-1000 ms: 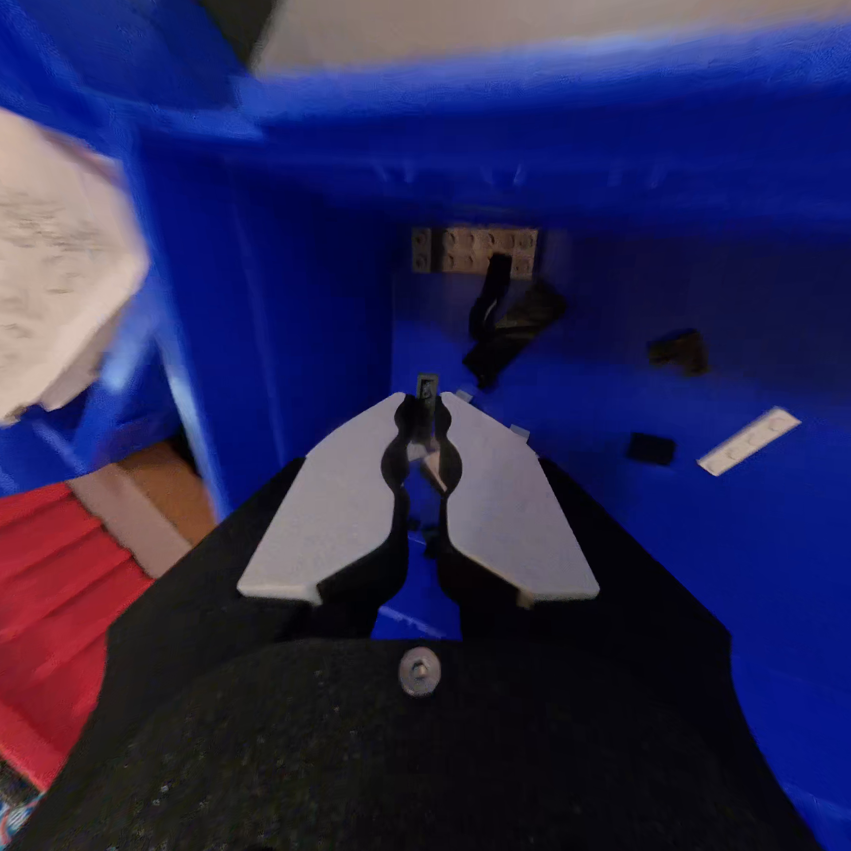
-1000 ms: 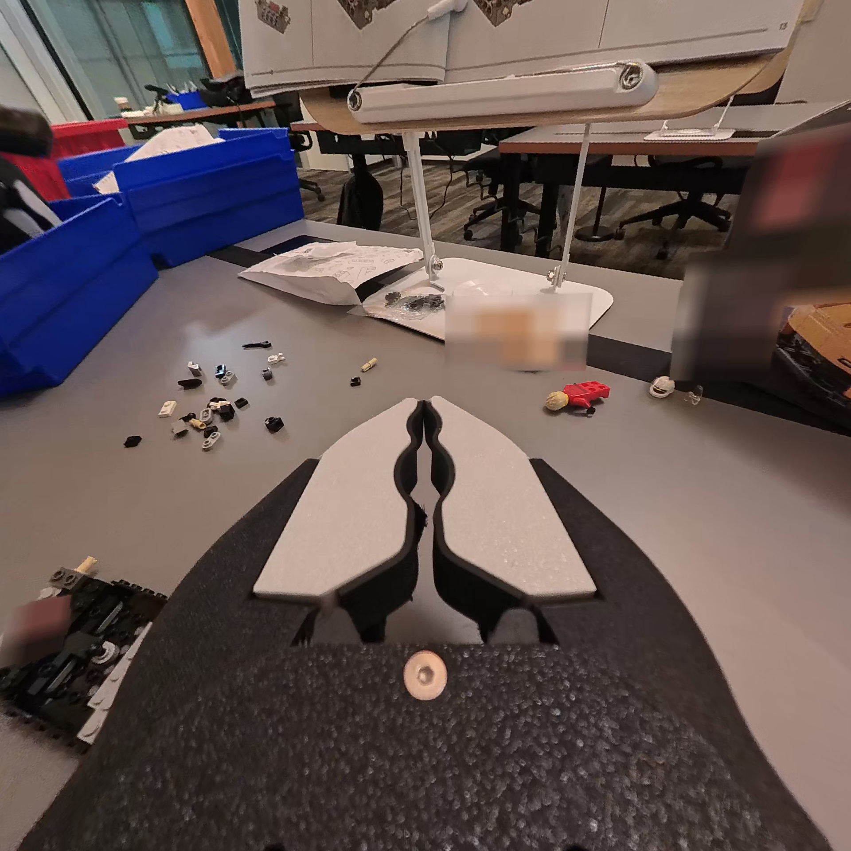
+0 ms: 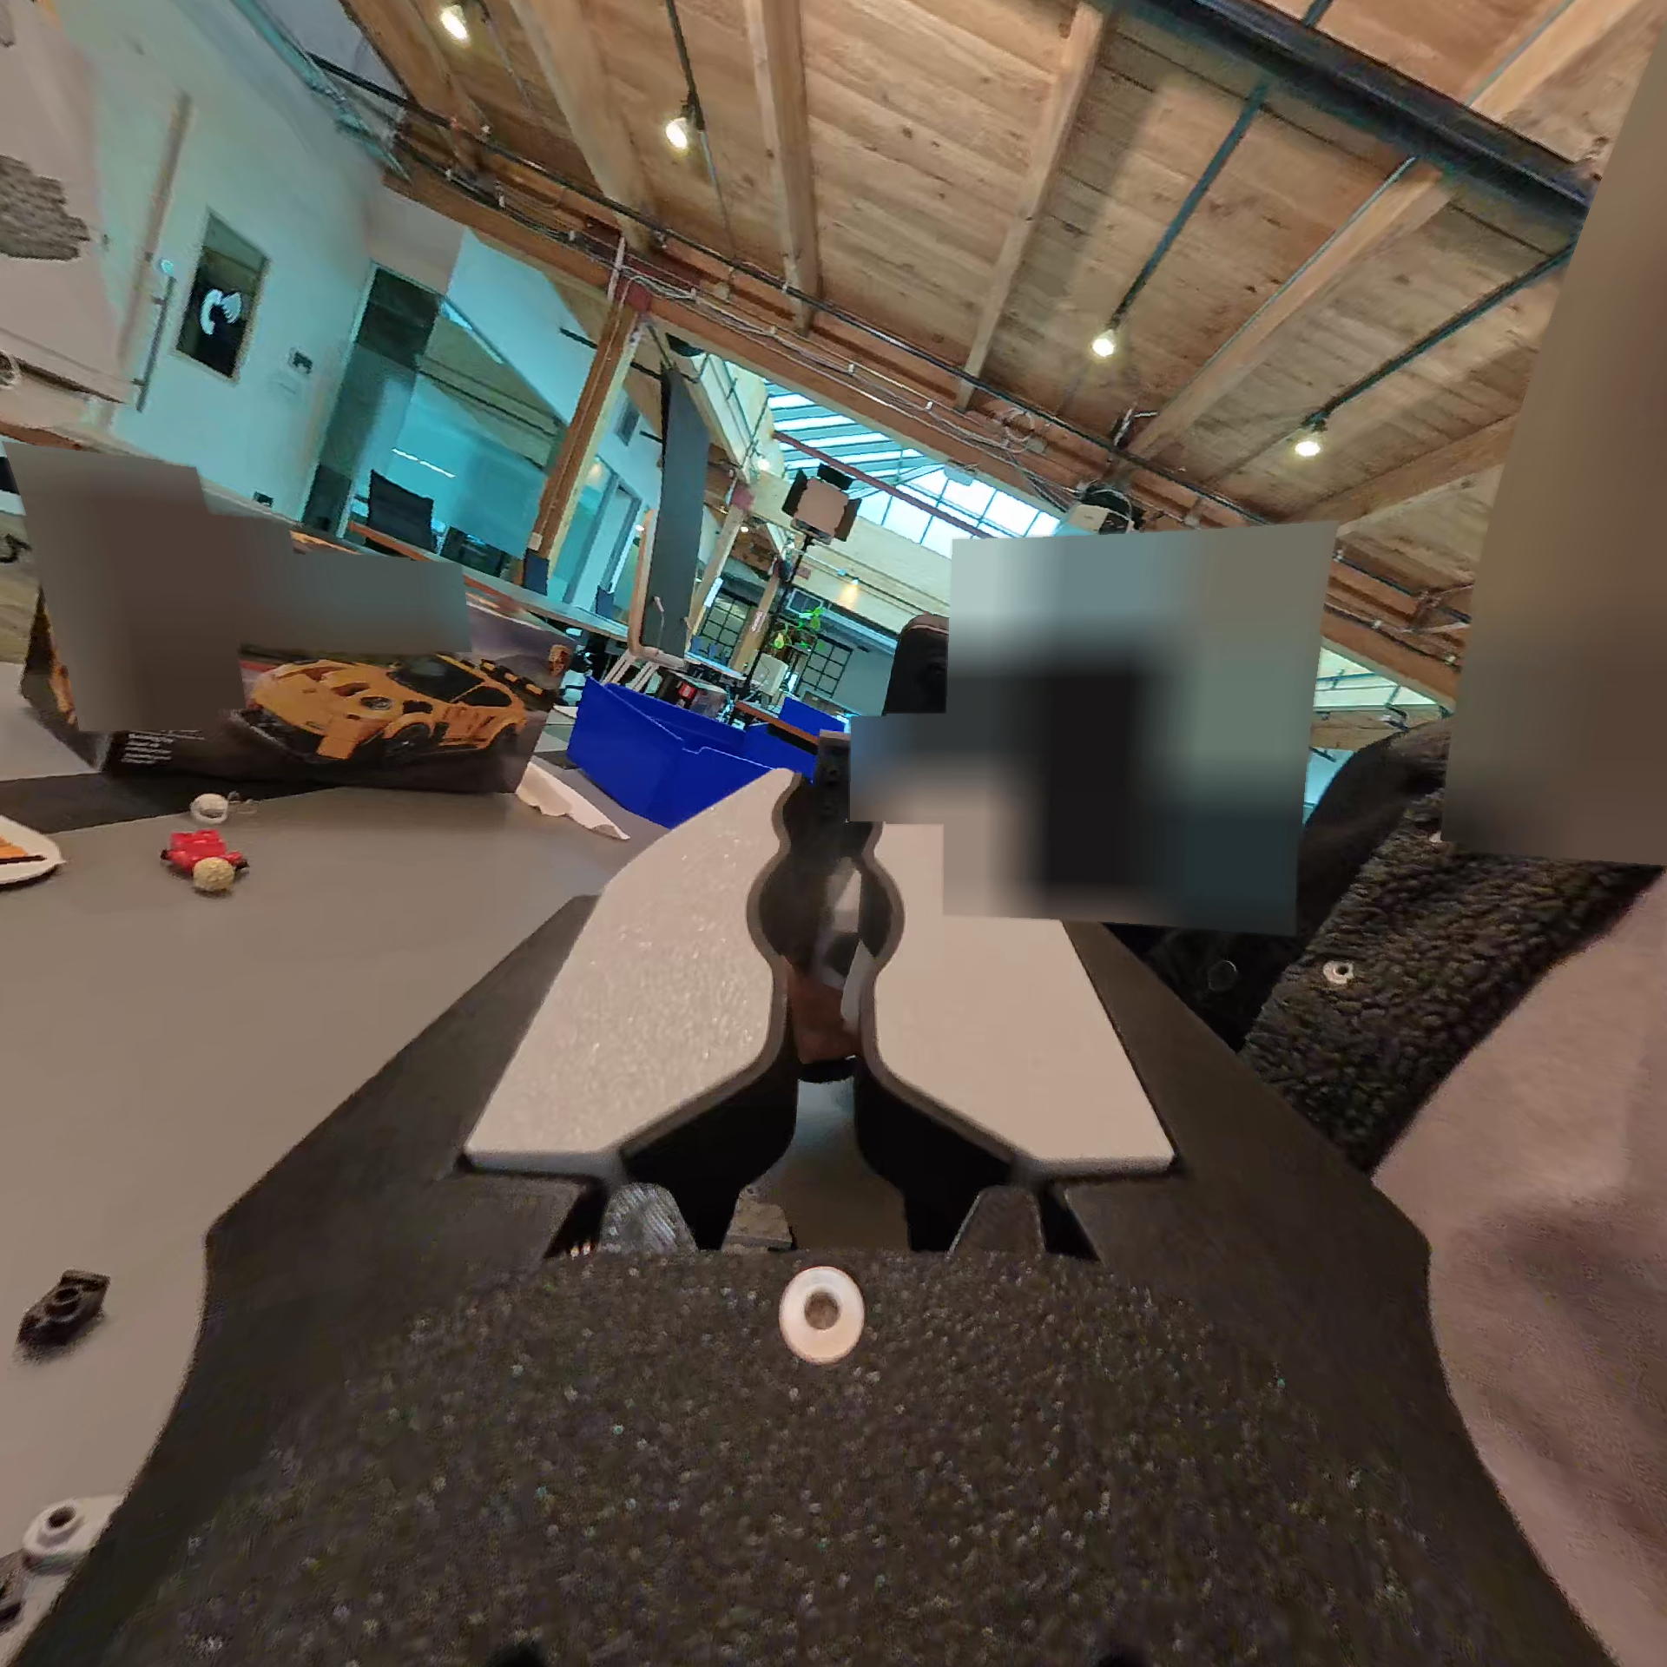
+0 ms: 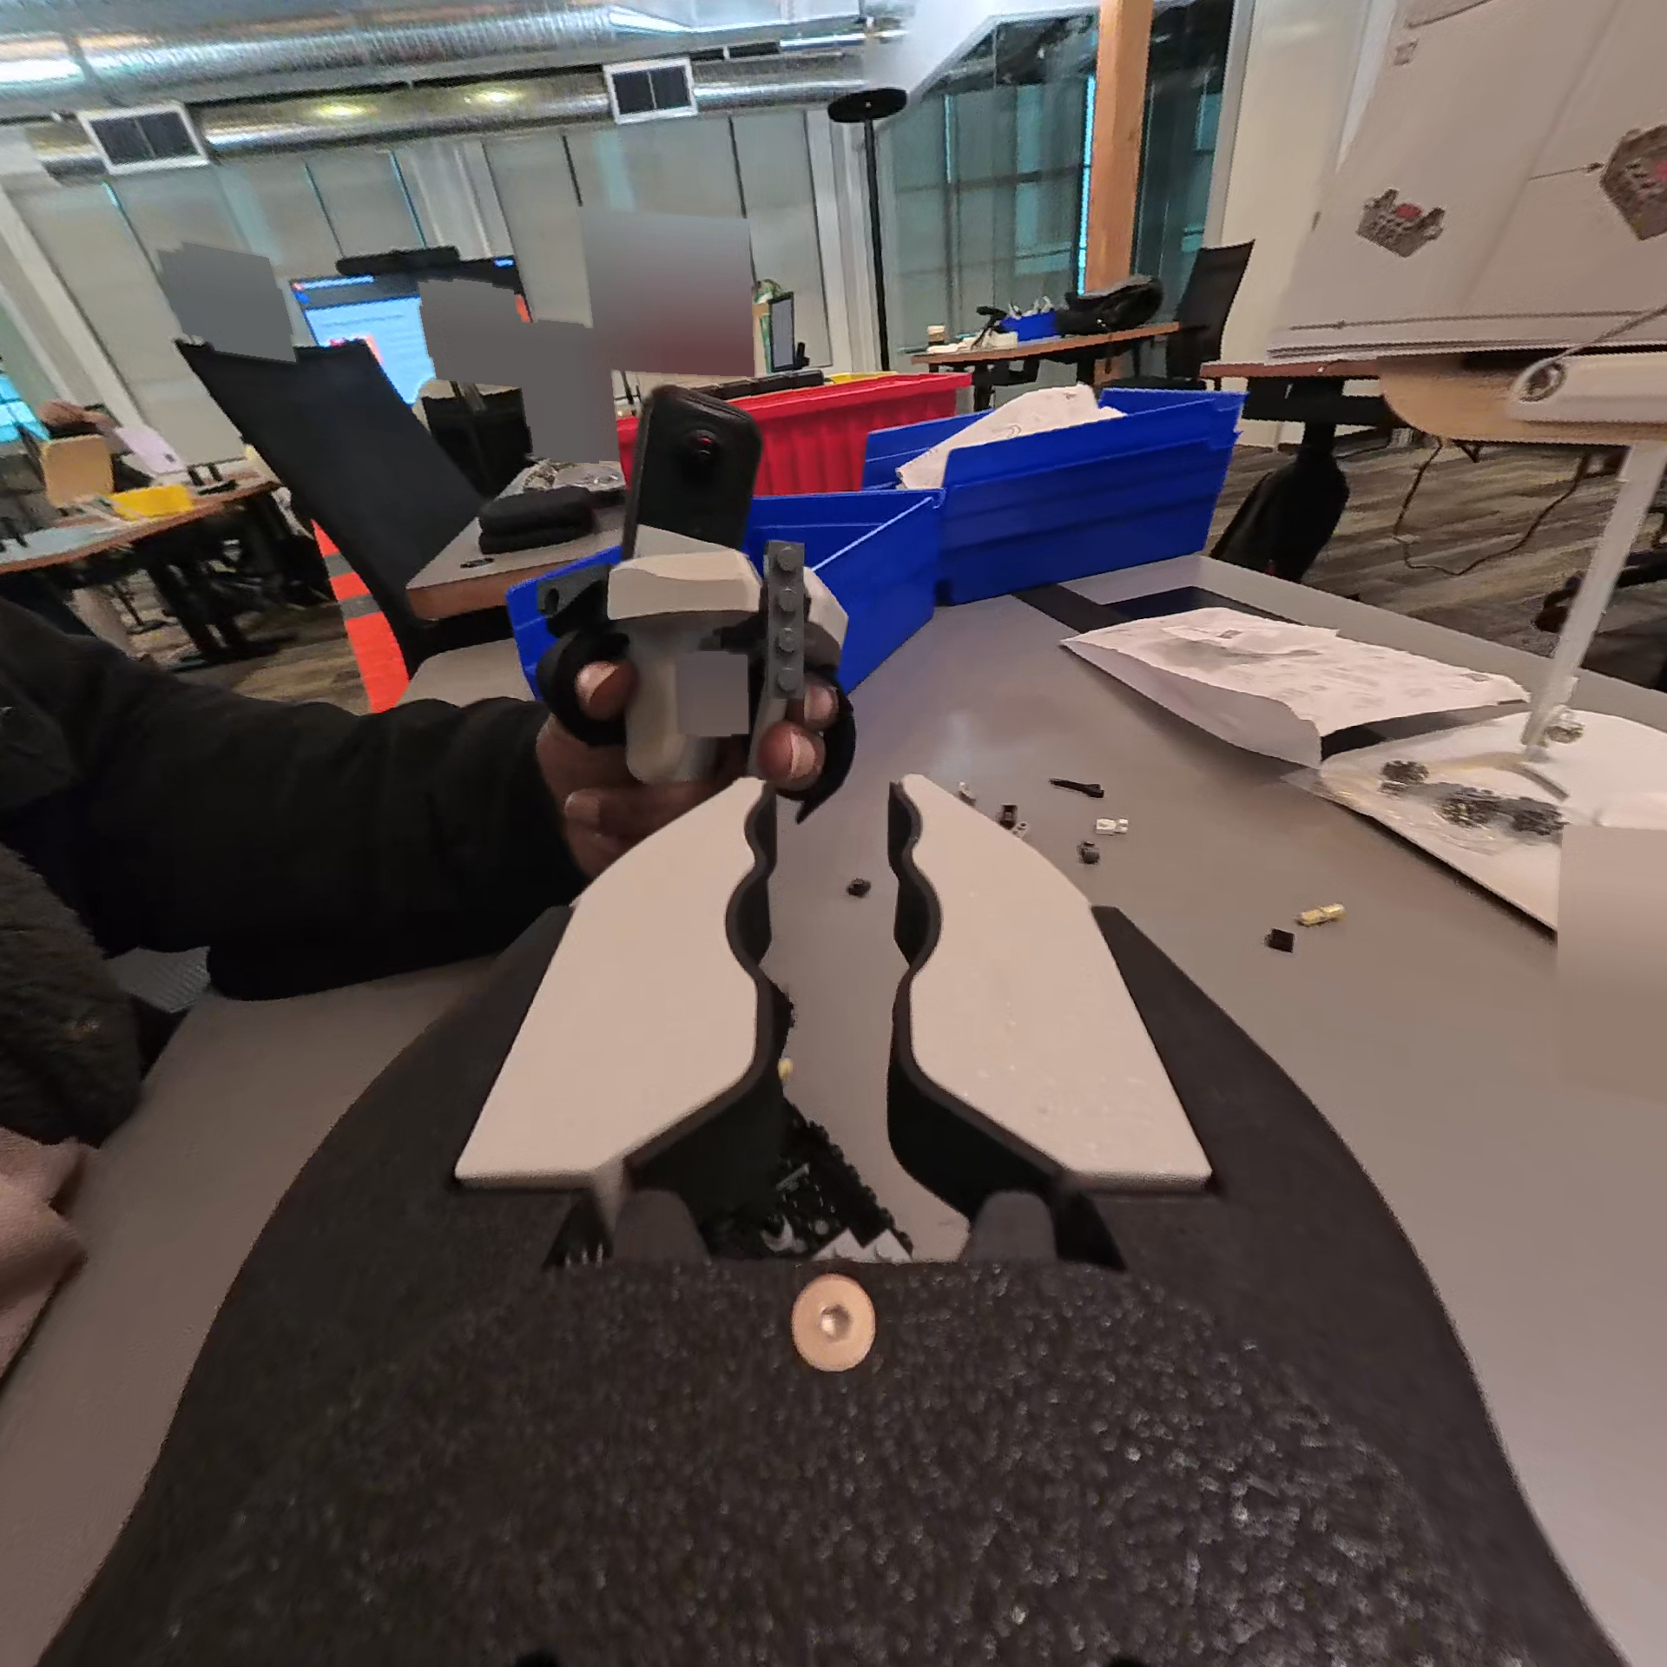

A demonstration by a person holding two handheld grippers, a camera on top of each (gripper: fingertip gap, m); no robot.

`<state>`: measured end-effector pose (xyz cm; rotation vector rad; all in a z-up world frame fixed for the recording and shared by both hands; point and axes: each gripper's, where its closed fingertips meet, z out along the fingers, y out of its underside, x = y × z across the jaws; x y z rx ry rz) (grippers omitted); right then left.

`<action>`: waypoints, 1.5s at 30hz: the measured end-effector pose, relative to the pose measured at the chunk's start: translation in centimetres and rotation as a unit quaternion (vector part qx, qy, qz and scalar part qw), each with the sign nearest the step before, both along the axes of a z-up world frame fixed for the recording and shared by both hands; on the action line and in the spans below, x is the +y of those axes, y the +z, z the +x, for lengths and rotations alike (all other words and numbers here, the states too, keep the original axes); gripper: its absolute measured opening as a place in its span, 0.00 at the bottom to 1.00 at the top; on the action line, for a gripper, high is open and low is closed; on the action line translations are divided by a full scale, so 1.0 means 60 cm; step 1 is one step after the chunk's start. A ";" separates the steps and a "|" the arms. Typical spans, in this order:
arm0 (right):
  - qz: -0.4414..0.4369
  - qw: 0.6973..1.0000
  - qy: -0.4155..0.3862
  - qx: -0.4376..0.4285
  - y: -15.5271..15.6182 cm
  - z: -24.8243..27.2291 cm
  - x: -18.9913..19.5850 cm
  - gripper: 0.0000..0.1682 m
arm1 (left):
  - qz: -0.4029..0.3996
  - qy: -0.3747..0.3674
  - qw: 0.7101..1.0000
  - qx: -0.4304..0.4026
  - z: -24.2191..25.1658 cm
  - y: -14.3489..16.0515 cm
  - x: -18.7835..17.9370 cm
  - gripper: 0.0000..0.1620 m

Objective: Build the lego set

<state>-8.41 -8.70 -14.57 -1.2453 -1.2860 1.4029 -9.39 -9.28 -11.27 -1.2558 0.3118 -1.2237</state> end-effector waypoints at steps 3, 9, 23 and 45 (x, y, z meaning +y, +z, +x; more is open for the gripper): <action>0.005 1.000 0.001 0.003 0.004 -0.004 -0.009 0.14 | 0.008 -0.010 1.000 -0.003 0.006 0.000 -0.004 0.05; -0.001 1.000 0.010 0.019 0.021 -0.005 -0.028 0.10 | 0.013 -0.030 0.999 0.015 0.028 -0.011 -0.007 0.05; 0.081 0.994 0.023 -0.068 -0.014 0.009 -0.024 0.05 | 0.032 -0.007 0.984 0.173 0.033 -0.043 -0.014 0.11; 0.107 0.989 0.045 -0.088 -0.035 0.015 -0.027 0.05 | 0.028 -0.007 0.971 0.239 0.032 -0.066 -0.018 0.05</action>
